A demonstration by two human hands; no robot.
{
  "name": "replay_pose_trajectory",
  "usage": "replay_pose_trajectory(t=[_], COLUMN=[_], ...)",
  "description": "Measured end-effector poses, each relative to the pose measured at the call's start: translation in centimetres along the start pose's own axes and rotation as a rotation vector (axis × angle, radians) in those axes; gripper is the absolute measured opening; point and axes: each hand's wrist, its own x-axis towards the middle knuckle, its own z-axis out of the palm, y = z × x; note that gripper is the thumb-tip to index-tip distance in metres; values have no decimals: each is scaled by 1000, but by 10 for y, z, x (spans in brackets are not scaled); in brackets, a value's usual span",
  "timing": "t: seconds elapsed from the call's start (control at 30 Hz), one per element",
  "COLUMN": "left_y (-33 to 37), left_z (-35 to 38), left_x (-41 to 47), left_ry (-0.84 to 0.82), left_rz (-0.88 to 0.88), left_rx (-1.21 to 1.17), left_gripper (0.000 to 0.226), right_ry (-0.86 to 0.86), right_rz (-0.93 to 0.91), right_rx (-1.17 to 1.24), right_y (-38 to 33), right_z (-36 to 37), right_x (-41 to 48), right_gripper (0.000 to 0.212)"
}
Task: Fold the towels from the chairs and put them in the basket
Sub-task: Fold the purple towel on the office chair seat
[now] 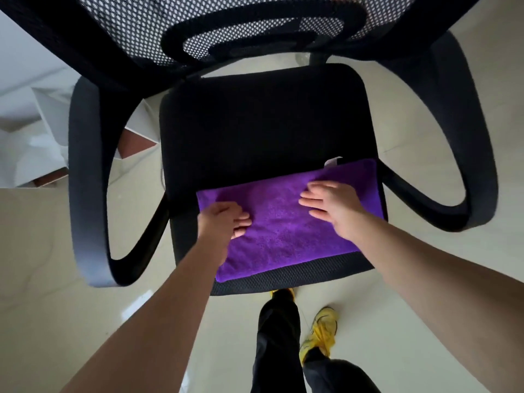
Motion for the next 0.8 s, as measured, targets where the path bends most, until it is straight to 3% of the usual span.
replay_pose_trajectory(t=[0.13, 0.27, 0.37, 0.53, 0.6, 0.7, 0.8], left_y=[-17, -37, -63, -103, -108, -105, -108], left_z=[-41, -63, -62, -55, -52, -52, -60], left_x=[5, -14, -44, -62, -65, -60, -52], left_ry=[180, 398, 300, 184, 152, 99, 154], left_rz=[38, 89, 72, -10, -47, -85, -35], left_rx=[33, 282, 307, 216, 124, 31, -22], left_gripper=[5, 20, 19, 19, 16, 19, 22], right_ry=[242, 429, 573, 548, 473, 352, 283], right_rz=[-50, -186, -303, -134, -103, -80, -79], right_rx=[74, -121, -387, -416, -456, -531, -546], right_y=[-4, 9, 33, 81, 88, 88, 84], right_z=[-51, -69, -81, -106, -115, -126, -147], right_x=[14, 17, -5, -19, -20, -19, -16], right_gripper=[16, 7, 22, 36, 32, 49, 31])
